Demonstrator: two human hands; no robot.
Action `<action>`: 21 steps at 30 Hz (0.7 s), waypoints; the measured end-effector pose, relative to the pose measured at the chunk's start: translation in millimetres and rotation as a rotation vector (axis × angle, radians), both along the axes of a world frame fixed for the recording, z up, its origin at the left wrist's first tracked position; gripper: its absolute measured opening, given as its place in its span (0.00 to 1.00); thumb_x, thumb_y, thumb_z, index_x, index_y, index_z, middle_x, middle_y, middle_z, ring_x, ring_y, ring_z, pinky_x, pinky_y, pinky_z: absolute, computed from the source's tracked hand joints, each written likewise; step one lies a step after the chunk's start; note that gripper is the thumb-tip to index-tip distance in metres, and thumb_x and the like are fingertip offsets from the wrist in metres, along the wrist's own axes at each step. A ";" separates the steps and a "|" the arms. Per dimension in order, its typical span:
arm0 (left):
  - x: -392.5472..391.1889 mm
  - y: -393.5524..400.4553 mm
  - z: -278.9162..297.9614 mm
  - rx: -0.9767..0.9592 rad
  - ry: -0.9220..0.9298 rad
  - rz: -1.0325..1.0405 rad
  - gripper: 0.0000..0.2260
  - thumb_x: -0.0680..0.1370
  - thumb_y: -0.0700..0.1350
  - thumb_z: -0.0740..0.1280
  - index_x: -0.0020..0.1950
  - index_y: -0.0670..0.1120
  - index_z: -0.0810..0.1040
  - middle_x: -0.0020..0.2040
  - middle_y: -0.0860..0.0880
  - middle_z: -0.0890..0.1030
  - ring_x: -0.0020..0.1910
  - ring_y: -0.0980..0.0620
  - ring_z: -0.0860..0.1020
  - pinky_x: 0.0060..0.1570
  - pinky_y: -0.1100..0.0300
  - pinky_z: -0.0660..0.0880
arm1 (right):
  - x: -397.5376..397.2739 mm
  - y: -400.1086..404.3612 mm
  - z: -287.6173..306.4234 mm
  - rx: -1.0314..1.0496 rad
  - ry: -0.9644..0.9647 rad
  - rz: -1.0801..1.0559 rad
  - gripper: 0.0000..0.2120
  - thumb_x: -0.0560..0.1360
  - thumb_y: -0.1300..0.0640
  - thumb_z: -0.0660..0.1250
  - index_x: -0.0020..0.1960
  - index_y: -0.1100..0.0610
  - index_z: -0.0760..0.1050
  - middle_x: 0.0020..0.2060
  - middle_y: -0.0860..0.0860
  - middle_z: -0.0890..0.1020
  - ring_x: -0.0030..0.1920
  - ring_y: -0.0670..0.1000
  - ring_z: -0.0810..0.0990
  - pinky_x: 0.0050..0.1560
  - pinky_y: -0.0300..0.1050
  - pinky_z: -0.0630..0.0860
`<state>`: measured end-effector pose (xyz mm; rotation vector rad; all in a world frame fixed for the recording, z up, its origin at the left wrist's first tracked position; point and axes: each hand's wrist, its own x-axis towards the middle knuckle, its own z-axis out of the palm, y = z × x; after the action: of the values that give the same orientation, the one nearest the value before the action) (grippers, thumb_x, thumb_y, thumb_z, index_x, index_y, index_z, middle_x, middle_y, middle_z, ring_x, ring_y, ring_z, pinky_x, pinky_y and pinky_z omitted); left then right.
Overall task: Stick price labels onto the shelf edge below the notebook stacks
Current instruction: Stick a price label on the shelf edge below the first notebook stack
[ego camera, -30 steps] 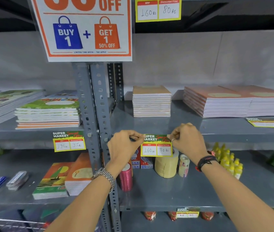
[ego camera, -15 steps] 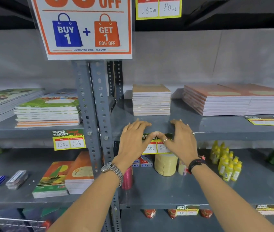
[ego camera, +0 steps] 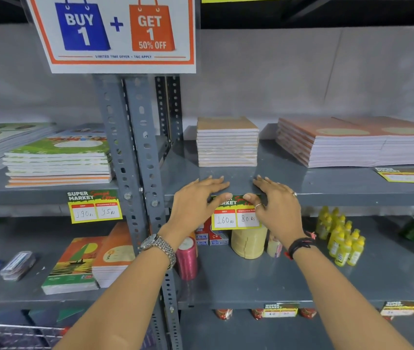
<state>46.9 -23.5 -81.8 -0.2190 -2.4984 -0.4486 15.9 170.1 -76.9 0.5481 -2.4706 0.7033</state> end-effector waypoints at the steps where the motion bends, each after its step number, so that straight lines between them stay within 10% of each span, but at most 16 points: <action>1: 0.1 -1.4 0.9 -0.006 -0.007 -0.005 0.20 0.76 0.62 0.58 0.65 0.57 0.74 0.69 0.58 0.73 0.70 0.58 0.67 0.68 0.57 0.65 | -0.5 0.8 1.7 0.018 -0.009 0.002 0.20 0.75 0.50 0.65 0.64 0.57 0.75 0.65 0.54 0.77 0.67 0.54 0.73 0.68 0.51 0.66; 9: 2.1 -7.5 12.4 -0.018 -0.011 -0.032 0.16 0.77 0.60 0.59 0.60 0.59 0.78 0.64 0.61 0.76 0.67 0.61 0.70 0.52 0.57 0.77 | 2.2 12.6 16.8 0.107 -0.164 0.100 0.23 0.76 0.50 0.64 0.69 0.55 0.69 0.69 0.51 0.72 0.72 0.52 0.67 0.71 0.51 0.63; 21: -0.5 -5.2 -2.5 -0.023 0.072 -0.010 0.21 0.75 0.64 0.60 0.62 0.58 0.76 0.66 0.59 0.75 0.67 0.60 0.70 0.66 0.56 0.70 | 7.8 -6.2 9.4 -0.047 -0.122 -0.054 0.34 0.65 0.36 0.70 0.64 0.54 0.74 0.66 0.53 0.76 0.68 0.56 0.72 0.69 0.53 0.68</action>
<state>46.4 -28.6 -84.3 -0.2527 -2.4343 -0.4098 23.8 163.9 -67.5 0.4306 -2.5640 0.7918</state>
